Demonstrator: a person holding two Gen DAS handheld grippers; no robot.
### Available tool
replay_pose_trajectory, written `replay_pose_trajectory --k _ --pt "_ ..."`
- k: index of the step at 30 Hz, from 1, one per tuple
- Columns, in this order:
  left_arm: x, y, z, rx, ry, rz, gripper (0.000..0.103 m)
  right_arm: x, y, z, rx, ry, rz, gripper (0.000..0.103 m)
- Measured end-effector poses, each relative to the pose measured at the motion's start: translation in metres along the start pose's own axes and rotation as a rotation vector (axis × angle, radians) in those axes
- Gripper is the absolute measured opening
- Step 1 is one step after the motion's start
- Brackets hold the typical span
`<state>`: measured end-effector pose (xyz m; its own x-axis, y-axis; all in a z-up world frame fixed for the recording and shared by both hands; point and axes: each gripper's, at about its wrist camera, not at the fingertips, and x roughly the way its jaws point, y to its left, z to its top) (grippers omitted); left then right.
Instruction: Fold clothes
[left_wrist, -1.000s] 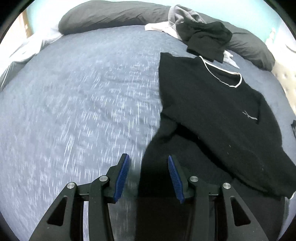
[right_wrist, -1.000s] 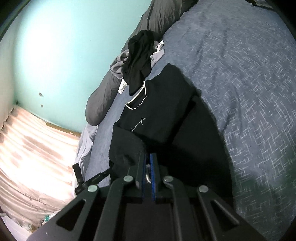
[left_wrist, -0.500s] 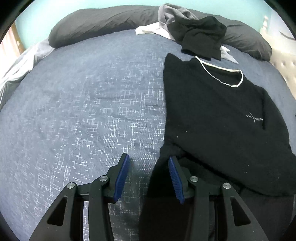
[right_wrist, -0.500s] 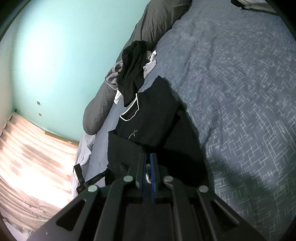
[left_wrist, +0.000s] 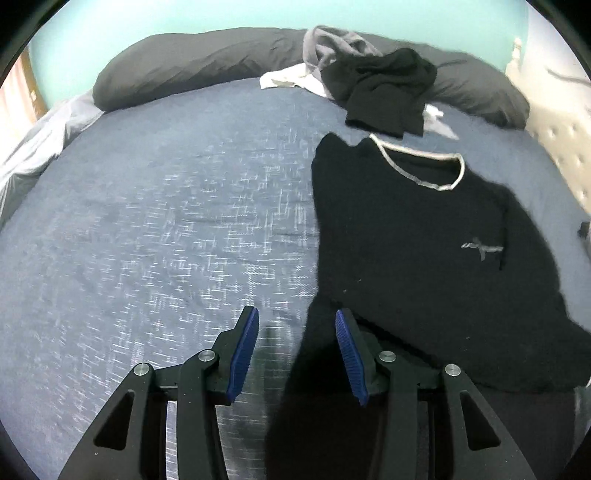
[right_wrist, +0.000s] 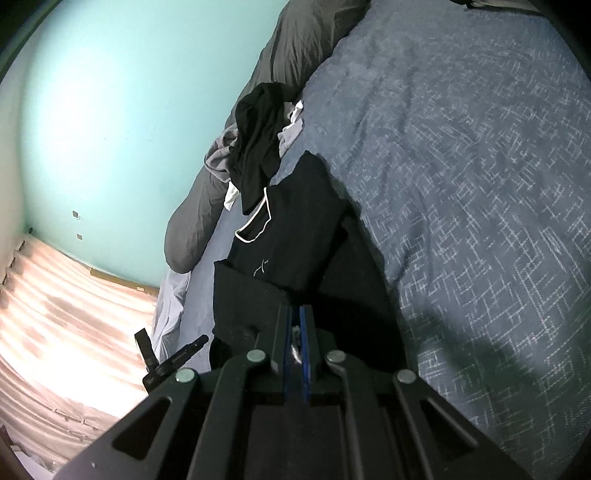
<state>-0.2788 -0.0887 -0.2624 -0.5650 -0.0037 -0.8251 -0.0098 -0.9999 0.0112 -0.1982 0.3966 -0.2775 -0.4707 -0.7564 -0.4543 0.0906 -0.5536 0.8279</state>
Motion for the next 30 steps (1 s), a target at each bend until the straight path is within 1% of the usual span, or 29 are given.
replay_pose_trajectory --k 2,5,8,15,16,17,18,19,22,24,26,30 --pt "0.005 -0.003 -0.001 0.035 0.013 0.007 0.047 0.000 0.001 0.000 -0.002 0.001 0.002 0.004" --pt "0.013 -0.011 -0.002 0.099 0.039 -0.007 0.047 -0.001 0.000 0.000 -0.001 0.000 0.004 0.004" --pt "0.018 -0.019 -0.001 0.143 0.039 0.001 0.047 -0.001 -0.002 0.000 0.004 0.002 0.001 0.004" --pt "0.036 -0.023 0.006 0.174 0.052 0.018 0.046 0.001 -0.001 0.000 -0.001 0.008 0.003 0.004" --pt "0.037 -0.023 0.007 0.174 0.054 0.009 0.044 0.001 -0.002 0.000 -0.002 0.011 0.002 0.004" --pt "0.037 -0.023 0.007 0.181 0.051 0.002 0.034 0.001 -0.001 0.000 -0.002 0.013 0.001 0.004" --pt "0.037 -0.023 0.007 0.188 0.048 -0.003 0.021 0.002 -0.001 -0.001 0.000 0.016 0.002 0.004" --pt "0.036 -0.024 0.008 0.195 0.044 0.002 0.018 0.003 -0.001 -0.001 0.001 0.020 0.004 0.004" --pt "0.032 -0.022 0.009 0.202 0.035 0.013 0.017 0.005 -0.001 -0.003 0.005 0.032 0.010 0.004" --pt "0.032 -0.017 0.010 0.192 0.038 0.020 0.013 0.006 0.002 -0.004 0.001 0.040 0.015 0.004" --pt "0.033 -0.011 0.011 0.182 0.041 0.028 0.011 0.007 0.005 -0.007 -0.004 0.050 0.017 0.004" --pt "0.034 0.000 0.013 0.162 0.047 0.042 0.010 0.015 0.009 -0.014 -0.014 0.079 0.007 0.004"
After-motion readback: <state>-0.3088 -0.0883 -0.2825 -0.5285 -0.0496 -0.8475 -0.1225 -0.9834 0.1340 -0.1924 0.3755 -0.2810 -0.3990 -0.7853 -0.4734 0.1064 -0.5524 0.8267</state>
